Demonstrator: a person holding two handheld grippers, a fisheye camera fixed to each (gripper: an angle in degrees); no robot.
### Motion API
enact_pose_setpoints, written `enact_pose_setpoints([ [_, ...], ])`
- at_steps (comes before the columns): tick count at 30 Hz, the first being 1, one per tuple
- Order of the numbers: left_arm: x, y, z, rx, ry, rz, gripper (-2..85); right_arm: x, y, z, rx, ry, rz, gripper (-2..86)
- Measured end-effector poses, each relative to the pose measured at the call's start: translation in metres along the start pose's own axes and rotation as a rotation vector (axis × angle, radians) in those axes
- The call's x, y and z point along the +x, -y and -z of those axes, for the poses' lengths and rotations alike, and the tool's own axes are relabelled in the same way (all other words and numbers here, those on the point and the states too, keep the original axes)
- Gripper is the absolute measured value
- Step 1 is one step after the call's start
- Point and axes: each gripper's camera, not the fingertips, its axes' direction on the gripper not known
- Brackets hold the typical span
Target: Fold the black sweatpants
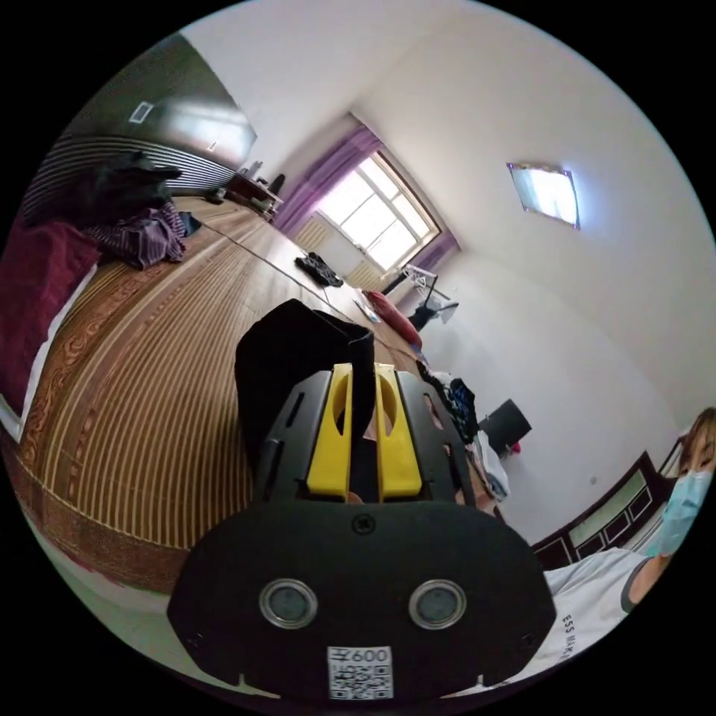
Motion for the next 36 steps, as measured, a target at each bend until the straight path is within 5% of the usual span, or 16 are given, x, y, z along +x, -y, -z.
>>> enact_pose_setpoints([
  [7, 0.078, -0.147, -0.154, -0.228, 0.083, -0.261, 0.9, -0.064, 0.005, 0.010, -0.081, -0.205, 0.152, -0.8],
  [17, 0.086, -0.435, -0.400, -0.677, 0.287, -0.507, 1.3, -0.071, 0.001, 0.038, -0.048, -0.289, 0.023, -0.8],
  [27, 0.066, -0.599, -0.506, -0.819, 0.600, -0.809, 4.6, -0.036, 0.024, 0.071, -0.076, -0.299, 0.006, -0.8],
  [32, 0.105, -0.729, -0.548, -0.897, 0.935, -1.353, 3.8, -0.003, 0.044, 0.091, -0.093, -0.295, 0.024, -0.8],
  [36, 0.138, -0.814, -0.544, -0.671, 1.031, -1.691, 1.5, 0.025, 0.058, 0.107, -0.101, -0.291, 0.039, -0.8],
])
